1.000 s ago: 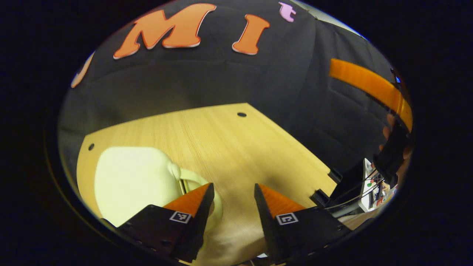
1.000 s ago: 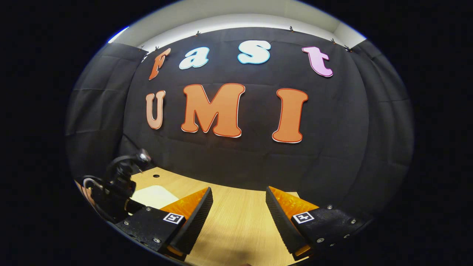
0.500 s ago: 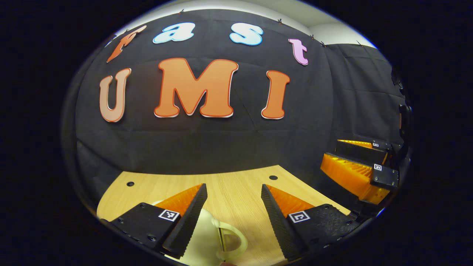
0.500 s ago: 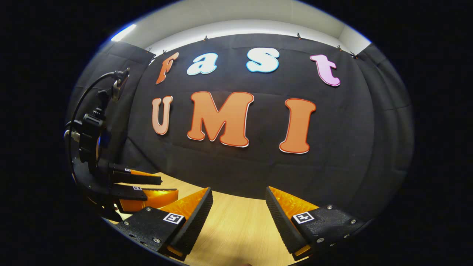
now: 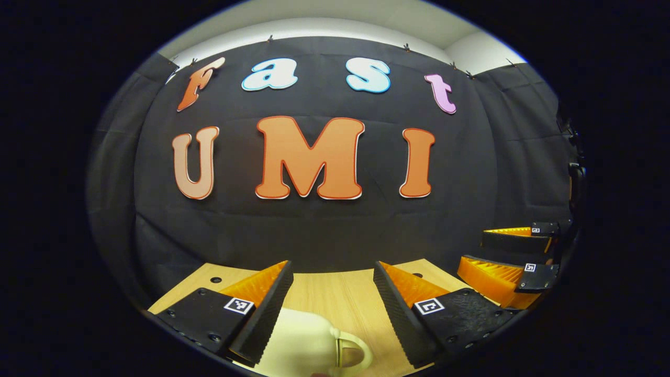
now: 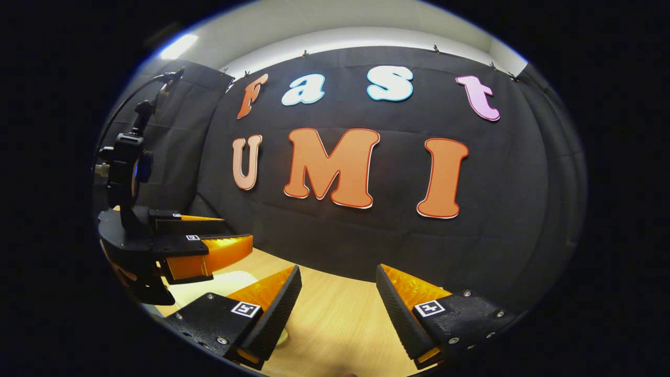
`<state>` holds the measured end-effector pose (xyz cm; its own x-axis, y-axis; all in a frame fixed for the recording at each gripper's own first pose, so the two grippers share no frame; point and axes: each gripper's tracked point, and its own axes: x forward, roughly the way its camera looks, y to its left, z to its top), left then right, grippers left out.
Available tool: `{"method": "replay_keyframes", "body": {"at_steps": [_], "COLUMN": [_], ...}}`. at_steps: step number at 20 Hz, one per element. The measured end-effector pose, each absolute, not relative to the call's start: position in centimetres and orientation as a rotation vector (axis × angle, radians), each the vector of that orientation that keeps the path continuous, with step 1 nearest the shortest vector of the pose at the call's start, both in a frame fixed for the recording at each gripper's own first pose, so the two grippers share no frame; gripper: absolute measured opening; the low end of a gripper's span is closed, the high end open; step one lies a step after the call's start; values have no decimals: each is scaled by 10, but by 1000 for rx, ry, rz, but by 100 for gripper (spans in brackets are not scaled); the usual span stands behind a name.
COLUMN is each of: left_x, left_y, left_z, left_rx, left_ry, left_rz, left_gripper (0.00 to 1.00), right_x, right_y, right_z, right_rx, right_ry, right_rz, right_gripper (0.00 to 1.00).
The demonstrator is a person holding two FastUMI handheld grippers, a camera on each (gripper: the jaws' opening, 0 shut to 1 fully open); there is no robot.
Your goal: First open the suitcase, pack the skin care products into it, and then close the suitcase.
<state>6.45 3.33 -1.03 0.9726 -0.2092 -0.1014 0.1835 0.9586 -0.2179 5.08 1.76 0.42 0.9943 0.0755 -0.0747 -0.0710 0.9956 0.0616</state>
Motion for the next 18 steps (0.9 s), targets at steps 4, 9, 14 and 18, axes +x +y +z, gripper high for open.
{"method": "replay_keyframes", "body": {"at_steps": [4,9,14,18], "left_x": [68,76,88,109], "left_y": [36,43,45,61], "left_z": [-25,-34,-43,-20], "left_rx": [-215,-215,-186,-122], "left_ry": [162,182,200,145], "left_rz": [-190,-186,-199,-177], "left_gripper": [95,95,95,95], "right_x": [57,68,84,102], "right_y": [29,32,36,32], "right_z": [-3,-2,-11,10], "right_rx": [57,70,67,40], "right_ry": [94,103,140,100], "right_rz": [99,107,111,101], "right_gripper": [92,91,92,92]}}
